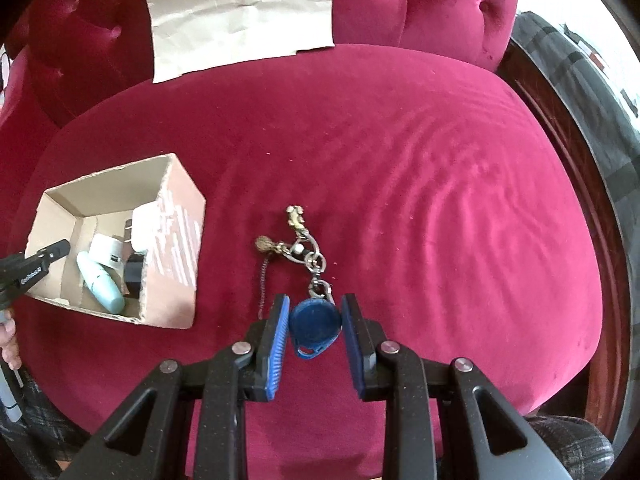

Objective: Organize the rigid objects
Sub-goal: 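Carry the keyring by the blue fob with the right tool over the box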

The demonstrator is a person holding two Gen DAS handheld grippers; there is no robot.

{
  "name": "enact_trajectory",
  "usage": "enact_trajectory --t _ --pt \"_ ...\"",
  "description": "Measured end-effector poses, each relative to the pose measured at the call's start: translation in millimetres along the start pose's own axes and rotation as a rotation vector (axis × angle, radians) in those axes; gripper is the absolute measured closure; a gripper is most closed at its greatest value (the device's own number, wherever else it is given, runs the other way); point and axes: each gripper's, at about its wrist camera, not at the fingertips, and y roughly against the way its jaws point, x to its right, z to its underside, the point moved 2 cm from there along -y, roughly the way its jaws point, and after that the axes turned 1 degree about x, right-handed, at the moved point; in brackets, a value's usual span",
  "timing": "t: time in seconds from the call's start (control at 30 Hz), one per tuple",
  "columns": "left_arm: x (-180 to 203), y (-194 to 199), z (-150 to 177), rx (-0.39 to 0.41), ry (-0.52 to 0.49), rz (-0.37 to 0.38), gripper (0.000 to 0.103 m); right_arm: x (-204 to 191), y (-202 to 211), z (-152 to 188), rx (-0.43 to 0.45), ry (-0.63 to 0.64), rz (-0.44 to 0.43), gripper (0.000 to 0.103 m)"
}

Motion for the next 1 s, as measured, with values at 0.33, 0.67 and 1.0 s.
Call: enact_trajectory --t 0.33,0.67,1.0 --pt "0.0 0.5 0.3 0.001 0.000 -0.001 0.100 -32.7 7.7 -17.3 0.048 0.039 -0.044 0.075" --pt "2.0 1.3 0.9 0.006 -0.008 -0.005 0.100 -79.6 11.0 -40.8 0.087 0.128 -0.101 0.075" --pt "2.1 1.5 1.4 0.006 -0.005 -0.003 0.100 -124.9 9.6 -53.7 0.098 0.206 -0.154 0.075"
